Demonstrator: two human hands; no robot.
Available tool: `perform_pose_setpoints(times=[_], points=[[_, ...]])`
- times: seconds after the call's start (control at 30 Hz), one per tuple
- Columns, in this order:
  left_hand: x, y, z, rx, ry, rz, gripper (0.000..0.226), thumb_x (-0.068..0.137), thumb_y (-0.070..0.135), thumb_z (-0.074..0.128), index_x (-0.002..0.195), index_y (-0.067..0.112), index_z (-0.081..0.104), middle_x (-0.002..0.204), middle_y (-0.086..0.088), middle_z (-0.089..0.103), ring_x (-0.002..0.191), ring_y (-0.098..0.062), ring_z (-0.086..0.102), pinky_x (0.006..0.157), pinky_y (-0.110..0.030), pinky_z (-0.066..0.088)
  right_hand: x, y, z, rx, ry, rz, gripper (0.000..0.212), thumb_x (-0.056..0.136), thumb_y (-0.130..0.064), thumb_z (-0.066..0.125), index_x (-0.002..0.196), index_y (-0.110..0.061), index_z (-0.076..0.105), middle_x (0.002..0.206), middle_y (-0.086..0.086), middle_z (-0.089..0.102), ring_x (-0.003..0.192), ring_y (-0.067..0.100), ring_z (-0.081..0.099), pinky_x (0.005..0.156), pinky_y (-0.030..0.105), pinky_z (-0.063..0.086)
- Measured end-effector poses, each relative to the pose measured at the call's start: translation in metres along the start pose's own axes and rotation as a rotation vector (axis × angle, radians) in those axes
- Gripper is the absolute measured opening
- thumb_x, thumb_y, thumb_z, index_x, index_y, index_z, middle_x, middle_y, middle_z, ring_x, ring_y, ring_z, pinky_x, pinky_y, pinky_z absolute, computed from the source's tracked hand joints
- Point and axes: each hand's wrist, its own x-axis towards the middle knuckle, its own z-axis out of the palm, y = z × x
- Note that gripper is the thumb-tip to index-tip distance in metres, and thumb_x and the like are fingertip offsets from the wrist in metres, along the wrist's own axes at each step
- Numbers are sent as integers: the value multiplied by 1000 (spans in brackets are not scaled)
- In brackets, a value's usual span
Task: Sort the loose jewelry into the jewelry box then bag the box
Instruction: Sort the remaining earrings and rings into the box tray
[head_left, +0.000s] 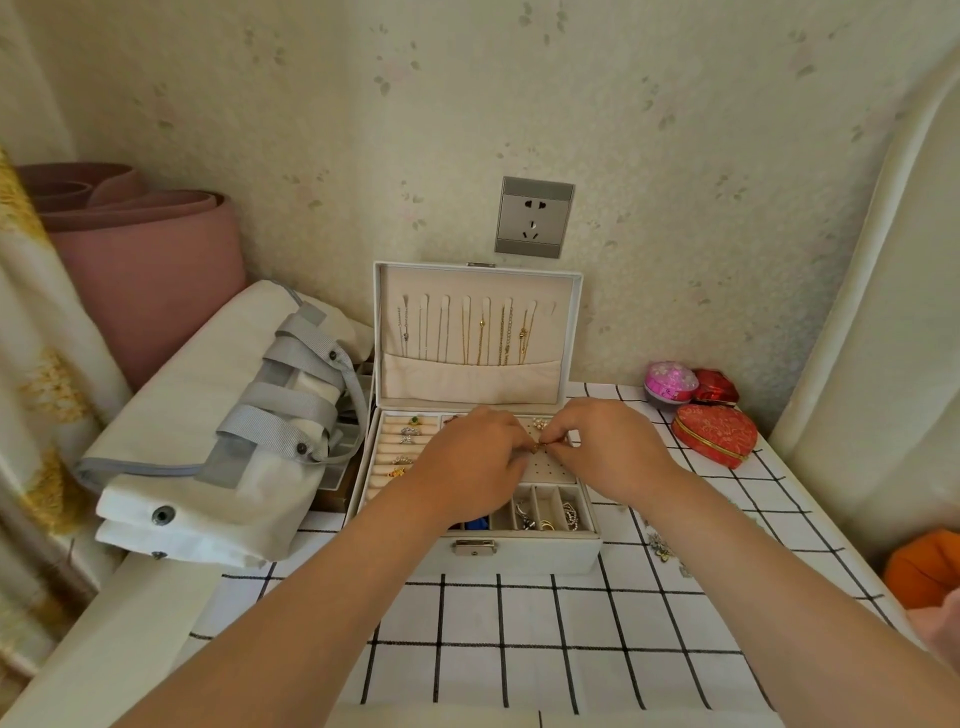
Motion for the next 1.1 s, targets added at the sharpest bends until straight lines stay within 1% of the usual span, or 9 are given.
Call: perform_pose_setpoints(times=[0.1, 0.17, 0.23, 0.33, 0.5, 0.67, 0.87, 0.97, 1.1], points=[[0, 0, 0, -6, 0, 8, 34, 99, 24, 47, 128, 26, 64, 122, 6, 63, 116, -15, 47, 98, -36, 44, 0, 4, -2, 98, -64, 20, 20, 83, -23, 69, 85, -42, 74, 96, -20, 67, 93, 5, 63, 82, 34, 54], [0, 0, 0, 3, 3, 11, 33, 99, 24, 48, 127, 26, 65, 120, 6, 63, 115, -15, 47, 96, -38, 46, 0, 5, -2, 146, -81, 44, 17, 78, -30, 66, 78, -46, 71, 94, -21, 66, 92, 2, 62, 84, 36, 55], [0, 0, 0, 24, 9, 12, 33, 99, 25, 47, 125, 26, 67, 118, 6, 64, 113, -16, 48, 94, -39, 46, 1, 3, -1, 178, -72, 75, 8, 75, -41, 64, 77, -43, 72, 90, -20, 66, 89, 2, 62, 83, 38, 55], [1, 2, -1, 39, 8, 4, 33, 99, 28, 46, 125, 26, 67, 117, 5, 63, 113, -15, 48, 94, -39, 47, 3, 0, -1, 118, -57, 98, 12, 79, -48, 73, 81, -36, 74, 88, -17, 64, 87, 5, 62, 80, 37, 55], [0, 3, 0, 16, 10, 3, 34, 98, 25, 47, 128, 24, 63, 119, 4, 62, 114, -16, 47, 95, -38, 47, 5, 2, -2, 124, -116, 111, 4, 82, -37, 75, 86, -37, 78, 89, -18, 68, 87, 5, 64, 83, 38, 56], [0, 2, 0, 26, -7, 23, 33, 99, 27, 48, 126, 25, 65, 119, 6, 62, 113, -16, 47, 93, -39, 47, 8, 4, -2, 196, -136, 125, 11, 81, -28, 77, 89, -36, 79, 88, -19, 72, 87, 2, 66, 85, 36, 56], [0, 5, -1, 39, -10, 22, 33, 96, 28, 50, 126, 26, 64, 119, 4, 60, 115, -16, 47, 93, -37, 47, 5, 6, 1, 218, -122, 90, 30, 84, -27, 76, 113, -32, 72, 93, -18, 68, 92, 3, 63, 89, 32, 53], [2, 7, -3, 50, -12, -1, 36, 95, 28, 50, 130, 26, 60, 119, 3, 59, 116, -18, 48, 92, -37, 47, 3, 13, -1, 265, -83, 59, 26, 82, -31, 78, 107, -35, 72, 97, -19, 67, 96, 1, 62, 89, 28, 51], [4, 18, -2, 40, 39, -20, 43, 95, 34, 52, 139, 29, 50, 129, 8, 56, 120, -13, 47, 94, -31, 44, -9, 27, -20, 300, 22, 92, 21, 87, -26, 75, 107, -35, 71, 102, -18, 66, 90, -4, 58, 86, 19, 44]])
